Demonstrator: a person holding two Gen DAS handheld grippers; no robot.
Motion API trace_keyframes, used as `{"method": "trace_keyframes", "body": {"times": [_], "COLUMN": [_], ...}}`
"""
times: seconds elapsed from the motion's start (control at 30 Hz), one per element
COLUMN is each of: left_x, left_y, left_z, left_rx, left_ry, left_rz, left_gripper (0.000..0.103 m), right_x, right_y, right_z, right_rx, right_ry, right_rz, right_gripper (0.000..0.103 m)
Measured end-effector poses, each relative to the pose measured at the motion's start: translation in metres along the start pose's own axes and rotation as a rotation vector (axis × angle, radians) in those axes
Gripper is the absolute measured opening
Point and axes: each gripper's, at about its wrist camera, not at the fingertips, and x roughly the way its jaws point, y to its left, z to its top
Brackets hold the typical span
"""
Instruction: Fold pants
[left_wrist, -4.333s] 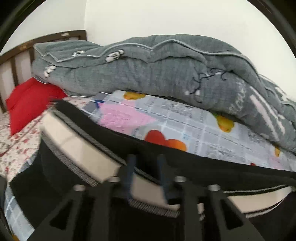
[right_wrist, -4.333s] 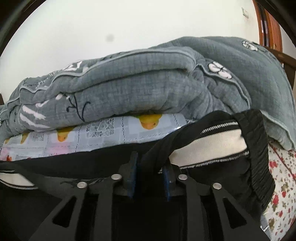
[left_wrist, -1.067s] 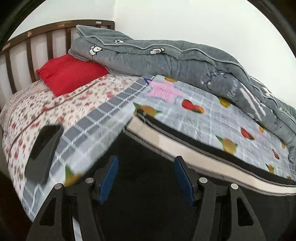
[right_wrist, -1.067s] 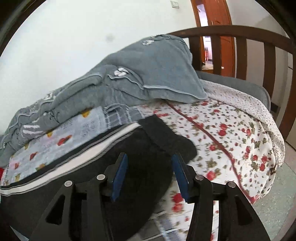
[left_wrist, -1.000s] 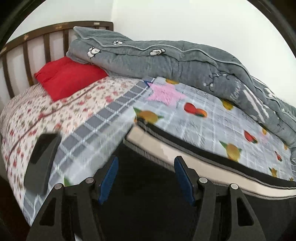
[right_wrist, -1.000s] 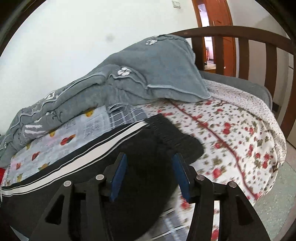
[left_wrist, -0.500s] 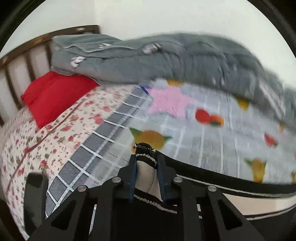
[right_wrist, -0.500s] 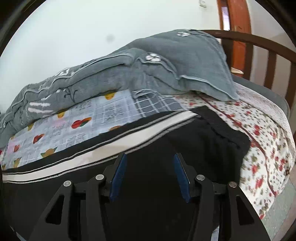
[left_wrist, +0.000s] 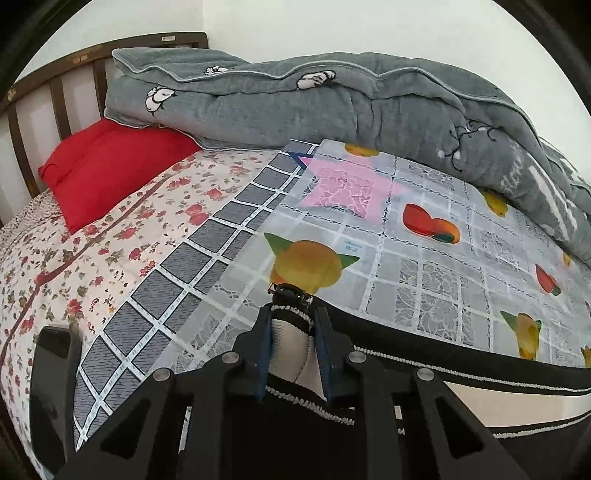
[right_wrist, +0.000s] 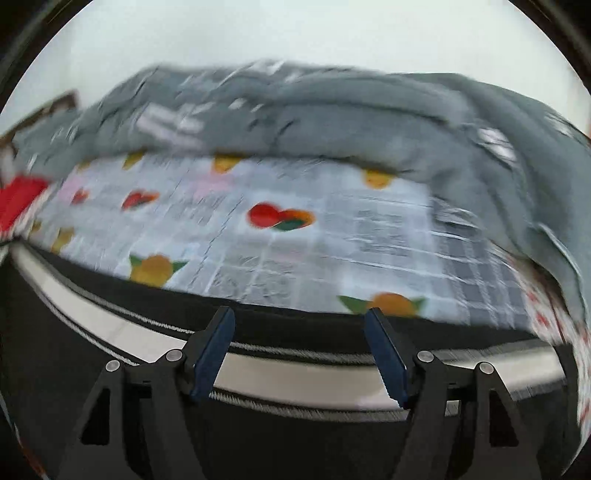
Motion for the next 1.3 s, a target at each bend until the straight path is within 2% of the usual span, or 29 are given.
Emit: {"method": "trace_keyframes", "body": {"times": [0.17,0.2,0.23,0.27,0.3,0.33,0.43,0.5,0.63,0.73,0.8,0.83,0.9,0.97,1.03,1.2,1.3], "left_x": [-0.001,-0.002,-0.002,-0.004,-0.005,-0.007,-0.01,-0.007,-0.002,-0.002,-0.006,-0.009,-0.018,-0.028,-0.035,-0.063,-0.084], "left_y": [-0.002,-0.002,-0.002,-0.002,-0.001,0.0,0.006,0.005,-0.004,-0.007,-0.004,-0.001,0.005,0.011,0.013,0.02,0.027], "left_z": [-0.003,-0.003,-0.003,-0.003,-0.004,-0.004,-0.003,-0.001,-0.001,-0.002,-0.004,-0.006,-0.01,-0.014,-0.017,-0.033,-0.046], "left_rx": [0.015,0.019,0.022,0.025,0.025,0.022,-0.002,-0.011,0.02,0.042,0.035,0.027,0.01,-0.006,-0.019,-0.033,-0.054], "left_ry": [-0.005,-0.006,-0.008,-0.012,-0.016,-0.024,-0.039,-0.03,-0.022,-0.007,0.003,0.003,0.002,-0.001,-0.006,-0.004,-0.006], "left_rz": [-0.001,-0.001,-0.002,-0.004,-0.008,-0.013,-0.039,-0.04,0.008,0.058,0.084,0.087,0.068,0.056,0.043,0.029,0.002], "left_gripper": [0.022,0.022,0.022,0.022,0.022,0.022,0.022,0.022,0.023,0.034,0.048,0.048,0.049,0.051,0.055,0.055,0.057], "right_x": [0.038,0.04,0.037,0.033,0.03,0.024,0.001,0.003,0.048,0.04,0.019,0.005,-0.006,0.005,0.025,0.01,-0.014], "right_y": [0.017,0.021,0.025,0.028,0.03,0.029,0.013,0.008,0.017,0.015,0.0,-0.014,-0.04,-0.065,-0.082,-0.079,-0.058], "right_z": [-0.003,-0.005,-0.007,-0.008,-0.01,-0.01,-0.002,0.005,0.008,0.009,0.009,0.006,-0.004,-0.012,-0.019,-0.002,-0.004], "right_rx": [-0.14,-0.158,-0.178,-0.204,-0.23,-0.22,-0.147,-0.123,-0.128,-0.093,-0.038,-0.001,0.075,0.131,0.175,0.247,0.267], "right_ry": [0.113,0.118,0.102,0.083,0.076,0.054,-0.037,-0.049,0.064,0.052,0.006,-0.027,-0.035,0.016,0.07,0.024,-0.028], "right_rz": [0.042,0.054,0.083,0.036,0.018,0.04,0.096,0.102,0.04,0.02,-0.017,-0.069,-0.119,-0.161,-0.14,-0.191,-0.165], "right_gripper": [0.07,0.059,0.03,0.011,0.01,0.005,0.004,0.004,0.005,0.01,0.011,0.013,0.018,0.019,0.015,0.014,0.03]}}
